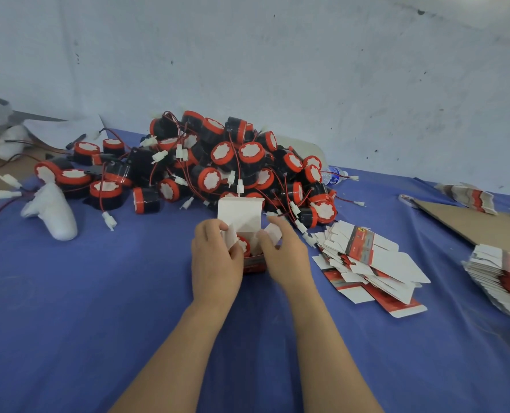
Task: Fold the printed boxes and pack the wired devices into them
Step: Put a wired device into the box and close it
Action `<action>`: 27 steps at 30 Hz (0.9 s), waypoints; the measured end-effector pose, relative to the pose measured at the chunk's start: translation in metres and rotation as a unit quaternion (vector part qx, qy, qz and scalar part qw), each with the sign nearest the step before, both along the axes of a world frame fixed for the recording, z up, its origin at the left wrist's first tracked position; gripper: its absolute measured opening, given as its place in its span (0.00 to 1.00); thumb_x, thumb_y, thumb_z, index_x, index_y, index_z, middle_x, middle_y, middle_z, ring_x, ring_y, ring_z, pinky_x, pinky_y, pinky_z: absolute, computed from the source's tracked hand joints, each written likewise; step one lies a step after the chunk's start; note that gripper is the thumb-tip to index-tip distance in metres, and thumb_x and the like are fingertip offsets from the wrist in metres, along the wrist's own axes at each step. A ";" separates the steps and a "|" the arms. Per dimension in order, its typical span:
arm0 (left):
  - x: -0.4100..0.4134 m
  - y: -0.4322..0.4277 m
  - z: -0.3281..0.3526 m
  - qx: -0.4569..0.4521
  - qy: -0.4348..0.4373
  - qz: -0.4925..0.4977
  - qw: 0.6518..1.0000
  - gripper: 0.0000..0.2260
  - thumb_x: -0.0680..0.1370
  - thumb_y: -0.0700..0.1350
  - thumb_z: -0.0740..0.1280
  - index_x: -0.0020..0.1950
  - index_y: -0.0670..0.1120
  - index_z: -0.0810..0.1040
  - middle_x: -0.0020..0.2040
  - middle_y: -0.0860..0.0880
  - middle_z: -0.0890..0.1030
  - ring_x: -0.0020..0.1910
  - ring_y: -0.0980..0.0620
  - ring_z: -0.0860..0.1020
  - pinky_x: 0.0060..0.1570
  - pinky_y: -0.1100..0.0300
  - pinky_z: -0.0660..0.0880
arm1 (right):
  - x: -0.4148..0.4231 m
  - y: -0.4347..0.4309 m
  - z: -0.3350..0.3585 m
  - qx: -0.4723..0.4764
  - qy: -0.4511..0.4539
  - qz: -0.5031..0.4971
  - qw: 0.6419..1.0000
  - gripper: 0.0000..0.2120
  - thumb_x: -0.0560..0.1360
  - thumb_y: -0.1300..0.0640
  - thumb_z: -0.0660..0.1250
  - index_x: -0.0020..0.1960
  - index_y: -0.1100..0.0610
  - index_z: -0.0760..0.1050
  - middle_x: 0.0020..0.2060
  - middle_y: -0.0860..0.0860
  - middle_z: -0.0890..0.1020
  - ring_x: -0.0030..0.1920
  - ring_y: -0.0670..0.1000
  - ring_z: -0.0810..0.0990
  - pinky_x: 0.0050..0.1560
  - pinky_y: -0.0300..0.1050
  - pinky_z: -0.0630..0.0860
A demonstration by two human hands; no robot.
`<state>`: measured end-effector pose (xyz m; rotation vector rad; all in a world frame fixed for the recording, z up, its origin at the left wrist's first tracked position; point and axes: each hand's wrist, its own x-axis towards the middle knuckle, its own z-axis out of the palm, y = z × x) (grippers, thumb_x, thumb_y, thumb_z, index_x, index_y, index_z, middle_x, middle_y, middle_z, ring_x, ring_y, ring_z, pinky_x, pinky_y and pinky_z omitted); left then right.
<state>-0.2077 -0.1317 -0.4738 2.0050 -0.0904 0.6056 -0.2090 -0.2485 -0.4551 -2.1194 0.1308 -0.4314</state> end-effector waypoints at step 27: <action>0.010 0.007 0.000 -0.169 0.082 -0.080 0.979 0.16 0.79 0.36 0.60 0.57 0.56 0.69 0.56 0.51 0.77 0.49 0.51 0.75 0.44 0.62 0.71 | -0.004 -0.008 0.001 0.055 0.013 0.147 0.987 0.11 0.78 0.57 0.66 0.57 0.58 0.82 0.46 0.46 0.82 0.37 0.37 0.77 0.35 0.27 0.70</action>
